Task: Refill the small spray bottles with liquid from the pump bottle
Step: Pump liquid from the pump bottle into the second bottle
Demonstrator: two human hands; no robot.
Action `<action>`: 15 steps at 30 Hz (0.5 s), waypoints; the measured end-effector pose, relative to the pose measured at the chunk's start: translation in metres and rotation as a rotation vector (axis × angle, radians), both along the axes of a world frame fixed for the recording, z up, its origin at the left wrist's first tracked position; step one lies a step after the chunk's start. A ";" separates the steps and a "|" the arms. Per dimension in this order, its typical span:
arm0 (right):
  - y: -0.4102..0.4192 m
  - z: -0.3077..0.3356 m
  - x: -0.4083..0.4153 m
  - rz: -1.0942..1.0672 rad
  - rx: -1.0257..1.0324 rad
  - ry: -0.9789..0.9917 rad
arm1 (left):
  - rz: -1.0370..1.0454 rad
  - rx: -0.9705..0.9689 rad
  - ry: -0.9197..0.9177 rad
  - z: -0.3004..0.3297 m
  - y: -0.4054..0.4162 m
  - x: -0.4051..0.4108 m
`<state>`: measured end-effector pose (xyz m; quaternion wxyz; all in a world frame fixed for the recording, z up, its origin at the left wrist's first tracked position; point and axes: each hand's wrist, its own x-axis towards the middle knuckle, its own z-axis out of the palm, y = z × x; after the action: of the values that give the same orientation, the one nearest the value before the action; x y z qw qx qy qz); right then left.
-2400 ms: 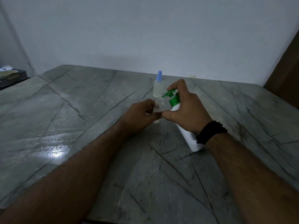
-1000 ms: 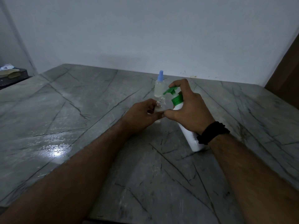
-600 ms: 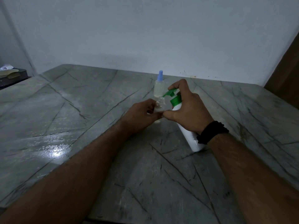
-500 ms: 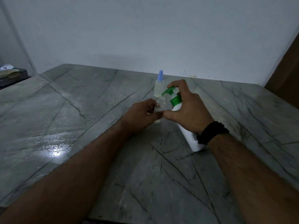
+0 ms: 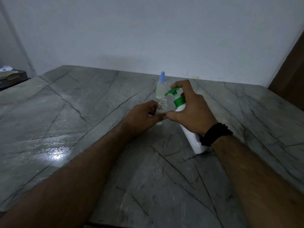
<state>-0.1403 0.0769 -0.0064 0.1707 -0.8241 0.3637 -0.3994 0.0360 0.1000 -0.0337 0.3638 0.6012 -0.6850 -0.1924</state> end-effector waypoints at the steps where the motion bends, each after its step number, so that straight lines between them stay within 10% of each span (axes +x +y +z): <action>1: 0.000 0.001 0.000 0.004 0.001 -0.002 | 0.000 -0.001 -0.002 0.000 0.000 0.000; 15: -0.002 -0.001 0.002 0.038 0.006 0.006 | -0.001 -0.003 -0.013 0.003 0.005 -0.001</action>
<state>-0.1386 0.0747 -0.0070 0.1796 -0.8315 0.3495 -0.3927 0.0349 0.1046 -0.0302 0.3603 0.6016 -0.6878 -0.1877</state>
